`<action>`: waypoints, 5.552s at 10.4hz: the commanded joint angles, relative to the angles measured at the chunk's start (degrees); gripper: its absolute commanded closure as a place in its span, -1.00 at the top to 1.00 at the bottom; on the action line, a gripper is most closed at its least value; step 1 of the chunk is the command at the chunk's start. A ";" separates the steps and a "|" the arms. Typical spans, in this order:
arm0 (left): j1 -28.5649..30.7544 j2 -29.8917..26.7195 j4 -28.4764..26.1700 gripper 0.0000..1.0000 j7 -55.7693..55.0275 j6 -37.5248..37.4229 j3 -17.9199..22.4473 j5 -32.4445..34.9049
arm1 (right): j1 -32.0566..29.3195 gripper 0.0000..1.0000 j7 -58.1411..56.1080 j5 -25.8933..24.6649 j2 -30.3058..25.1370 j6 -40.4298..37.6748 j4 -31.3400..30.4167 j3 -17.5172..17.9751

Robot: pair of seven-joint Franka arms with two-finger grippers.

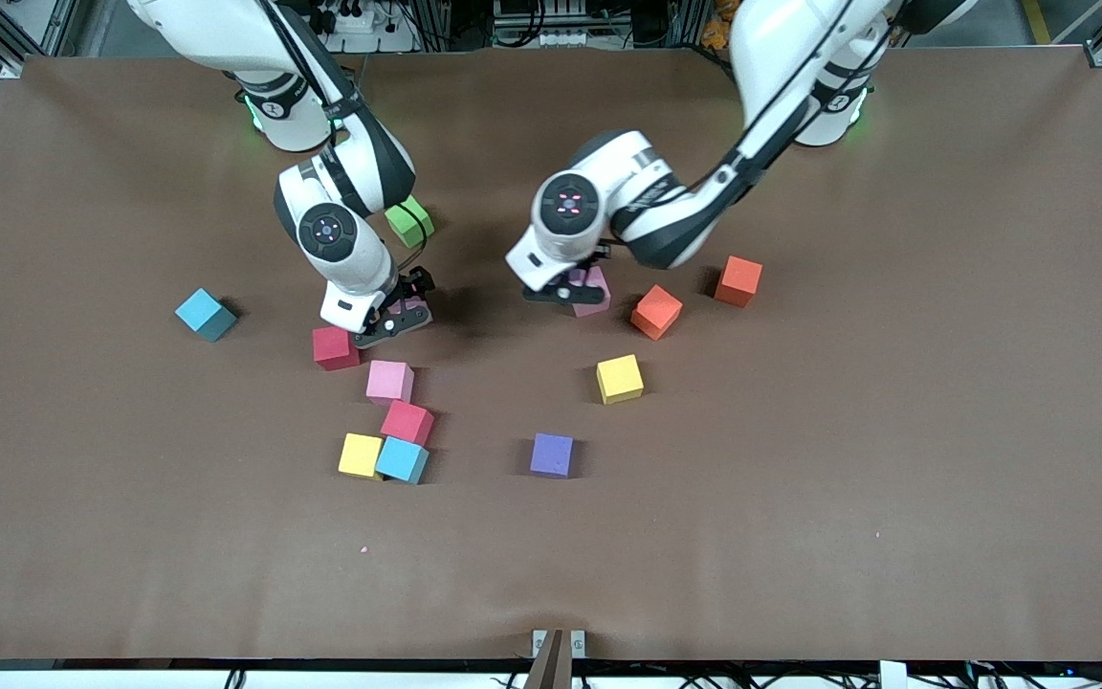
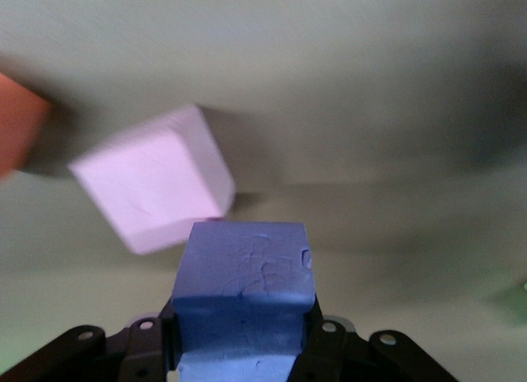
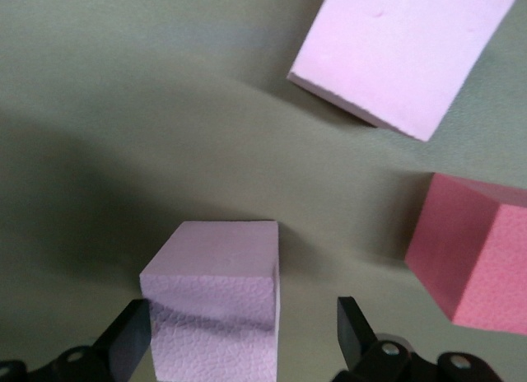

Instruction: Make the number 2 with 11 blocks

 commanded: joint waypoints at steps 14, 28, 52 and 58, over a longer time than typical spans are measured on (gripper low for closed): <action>-17.61 9.51 10.09 0.41 -11.61 5.31 8.33 -0.77 | -0.57 -0.51 -4.70 4.06 0.87 -2.31 -0.06 0.41; -0.12 -2.70 -0.35 1.00 -17.41 2.57 8.77 2.14 | -9.10 -0.50 -39.81 4.06 -3.08 -20.43 12.60 -2.04; 3.29 -7.01 -10.21 -1.00 -39.29 6.10 7.90 2.24 | -1.46 -0.51 -47.85 0.89 -0.54 3.37 -6.03 19.92; 3.75 -11.65 -16.77 -1.00 -49.46 13.80 7.98 -2.00 | -0.75 -0.51 -44.95 0.45 0.87 5.12 -5.86 19.83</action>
